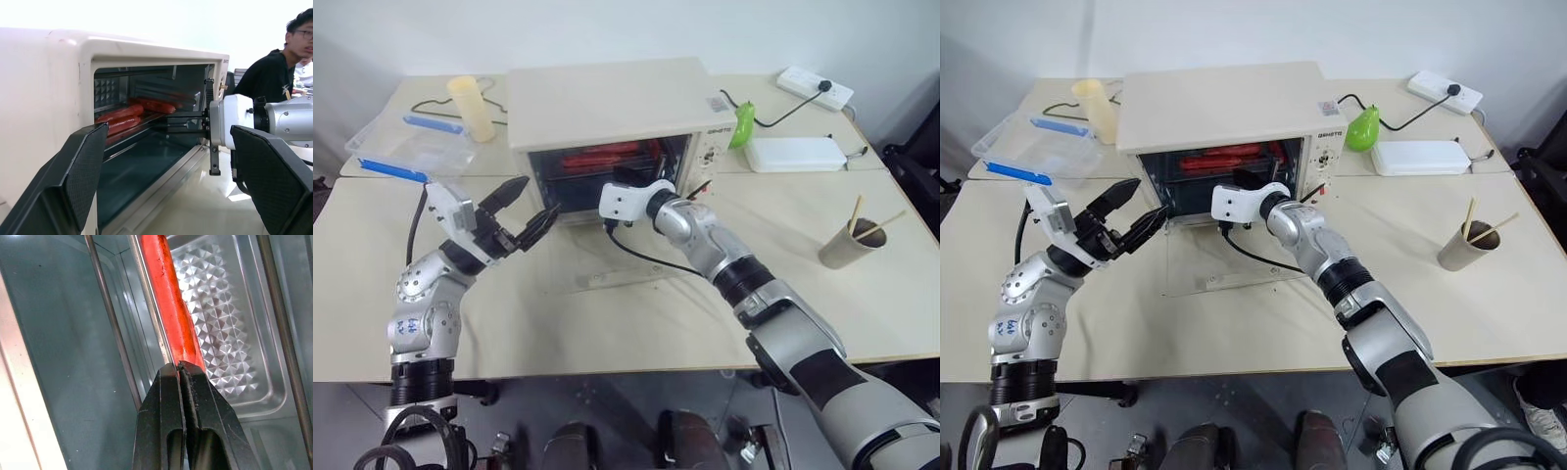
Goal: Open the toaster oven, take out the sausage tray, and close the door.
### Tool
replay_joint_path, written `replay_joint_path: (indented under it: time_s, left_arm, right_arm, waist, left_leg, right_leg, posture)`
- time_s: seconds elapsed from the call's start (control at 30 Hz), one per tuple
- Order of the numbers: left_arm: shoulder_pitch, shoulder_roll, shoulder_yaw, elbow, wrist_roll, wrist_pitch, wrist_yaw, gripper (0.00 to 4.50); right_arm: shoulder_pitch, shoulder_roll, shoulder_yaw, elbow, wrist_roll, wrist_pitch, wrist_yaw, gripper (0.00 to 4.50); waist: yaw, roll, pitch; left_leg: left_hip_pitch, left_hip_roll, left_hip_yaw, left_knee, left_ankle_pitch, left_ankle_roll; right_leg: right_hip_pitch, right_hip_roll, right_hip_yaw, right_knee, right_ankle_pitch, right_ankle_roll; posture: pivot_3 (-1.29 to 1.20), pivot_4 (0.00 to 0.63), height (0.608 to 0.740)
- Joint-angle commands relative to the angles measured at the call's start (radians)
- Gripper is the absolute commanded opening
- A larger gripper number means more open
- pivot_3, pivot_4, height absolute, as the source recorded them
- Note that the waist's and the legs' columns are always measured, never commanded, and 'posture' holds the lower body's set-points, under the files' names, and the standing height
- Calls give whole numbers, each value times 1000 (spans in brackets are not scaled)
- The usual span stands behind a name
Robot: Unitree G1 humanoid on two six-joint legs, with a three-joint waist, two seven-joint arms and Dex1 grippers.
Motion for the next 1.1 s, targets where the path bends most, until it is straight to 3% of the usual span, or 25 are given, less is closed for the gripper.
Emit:
replay_joint_path:
  time_s: [0.03,0.6,1.1]
  left_arm:
    - [-30,14,6,13,-3,-10,-9,4264]
    - [45,45,13,-69,-40,118,-15,4264]
    - [112,98,13,-135,-95,276,-19,4264]
  right_arm:
    - [1,-32,-18,-154,10,-34,26,6]
    - [395,-191,-62,-702,19,46,247,6]
    - [566,-298,-140,-923,9,42,281,6]
  waist:
    - [-2,0,0]
    - [11,0,0]
    - [44,-1,0]
  left_leg:
    - [0,0,0,0,0,0]
    - [-1,0,-1,1,0,0]
    - [-1,-1,0,4,0,0]
  right_leg:
    - [0,0,0,0,0,0]
    - [0,0,-2,0,0,0]
    - [2,-1,-1,-1,0,0]
  posture:
    - [0,150,740]
    - [0,150,740]
    - [0,150,740]
